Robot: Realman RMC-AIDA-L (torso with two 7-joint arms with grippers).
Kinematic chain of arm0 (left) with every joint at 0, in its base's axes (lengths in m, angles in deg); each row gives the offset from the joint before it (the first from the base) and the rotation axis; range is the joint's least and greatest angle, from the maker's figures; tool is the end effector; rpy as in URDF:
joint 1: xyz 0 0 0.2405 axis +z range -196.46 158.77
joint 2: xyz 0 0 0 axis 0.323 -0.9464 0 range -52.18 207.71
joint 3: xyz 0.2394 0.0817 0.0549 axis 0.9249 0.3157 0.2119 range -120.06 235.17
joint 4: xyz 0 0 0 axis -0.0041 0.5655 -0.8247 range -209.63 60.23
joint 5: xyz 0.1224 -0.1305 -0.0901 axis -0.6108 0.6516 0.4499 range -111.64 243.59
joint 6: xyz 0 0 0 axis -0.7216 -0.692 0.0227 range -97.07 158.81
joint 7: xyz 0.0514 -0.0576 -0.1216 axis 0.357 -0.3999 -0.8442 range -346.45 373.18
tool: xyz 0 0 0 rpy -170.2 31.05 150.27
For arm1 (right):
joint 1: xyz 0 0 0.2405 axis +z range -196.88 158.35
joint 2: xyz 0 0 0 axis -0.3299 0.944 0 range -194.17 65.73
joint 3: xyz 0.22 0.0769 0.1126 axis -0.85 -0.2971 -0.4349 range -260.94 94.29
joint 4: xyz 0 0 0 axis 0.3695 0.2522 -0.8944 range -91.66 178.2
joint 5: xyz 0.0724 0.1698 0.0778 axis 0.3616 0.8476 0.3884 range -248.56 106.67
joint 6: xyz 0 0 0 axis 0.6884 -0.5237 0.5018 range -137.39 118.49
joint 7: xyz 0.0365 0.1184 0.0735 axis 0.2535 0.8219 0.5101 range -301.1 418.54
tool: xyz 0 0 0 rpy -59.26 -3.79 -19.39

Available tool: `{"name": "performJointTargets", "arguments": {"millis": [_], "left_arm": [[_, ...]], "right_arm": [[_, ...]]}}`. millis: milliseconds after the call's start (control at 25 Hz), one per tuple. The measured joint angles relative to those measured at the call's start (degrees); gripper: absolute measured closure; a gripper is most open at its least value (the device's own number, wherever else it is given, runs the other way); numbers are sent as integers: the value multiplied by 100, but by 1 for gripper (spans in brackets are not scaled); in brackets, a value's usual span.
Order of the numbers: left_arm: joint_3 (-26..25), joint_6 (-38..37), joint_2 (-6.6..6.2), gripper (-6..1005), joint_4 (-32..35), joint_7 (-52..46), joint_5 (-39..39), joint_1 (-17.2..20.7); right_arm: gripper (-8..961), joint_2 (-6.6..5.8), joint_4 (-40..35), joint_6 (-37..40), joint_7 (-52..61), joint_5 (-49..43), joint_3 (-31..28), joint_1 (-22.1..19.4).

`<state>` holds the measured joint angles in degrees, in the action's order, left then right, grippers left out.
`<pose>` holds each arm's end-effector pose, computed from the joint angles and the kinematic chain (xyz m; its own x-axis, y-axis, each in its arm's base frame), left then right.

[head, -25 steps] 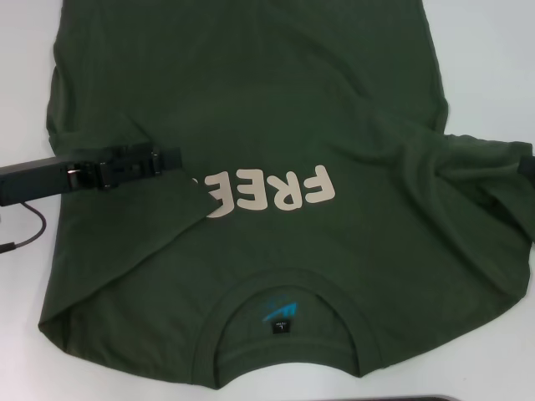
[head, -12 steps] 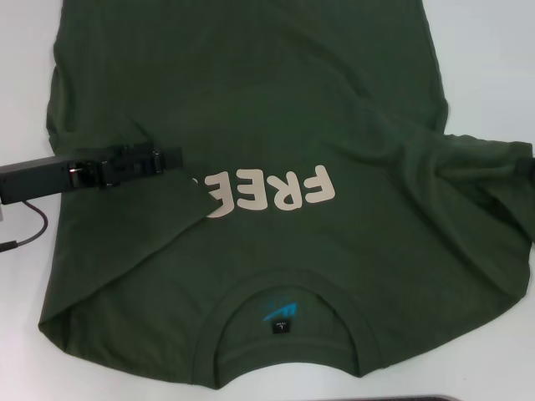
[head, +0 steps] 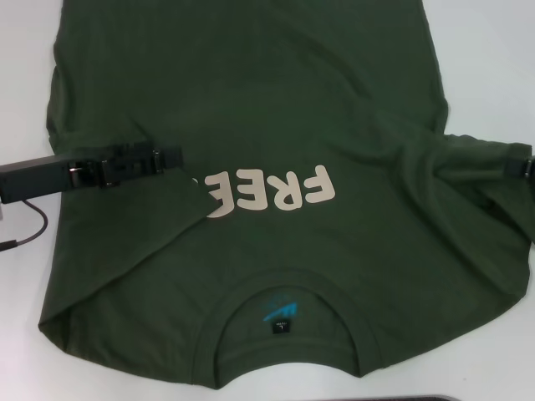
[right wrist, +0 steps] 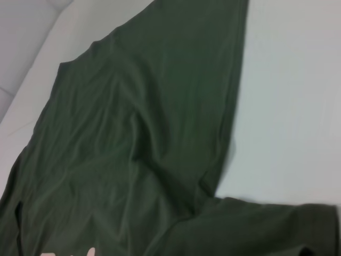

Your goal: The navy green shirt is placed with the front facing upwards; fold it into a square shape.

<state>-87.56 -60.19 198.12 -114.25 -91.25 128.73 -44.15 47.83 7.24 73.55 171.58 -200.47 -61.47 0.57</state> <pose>-0.2850 0.2984 0.0014 0.4411 0.7174 0.5392 0.8153 -0.5714 0.0933 0.3877 0.2703 0.0660 0.1872 -0.8019 -0.5673 -0.9821 -0.1648 -0.0911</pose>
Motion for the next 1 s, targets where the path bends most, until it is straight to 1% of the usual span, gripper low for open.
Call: {"name": "performJointTargets", "arguments": {"millis": [120, 520, 760, 1000], "left_arm": [[0, 0, -1, 122, 0, -2, 0, 5], [0, 0, 11, 122, 0, -6, 0, -1], [0, 0, 19, 122, 0, -6, 0, 15], [0, 0, 22, 121, 0, -6, 0, 22]], "right_arm": [[210, -28, 0, 8, -16, 20, -66, -51], [671, -83, -34, 51, -20, 42, -285, -123], [906, -138, -43, 61, -20, 51, -384, -148], [931, -140, -37, 74, -20, 36, -373, -137]]}}
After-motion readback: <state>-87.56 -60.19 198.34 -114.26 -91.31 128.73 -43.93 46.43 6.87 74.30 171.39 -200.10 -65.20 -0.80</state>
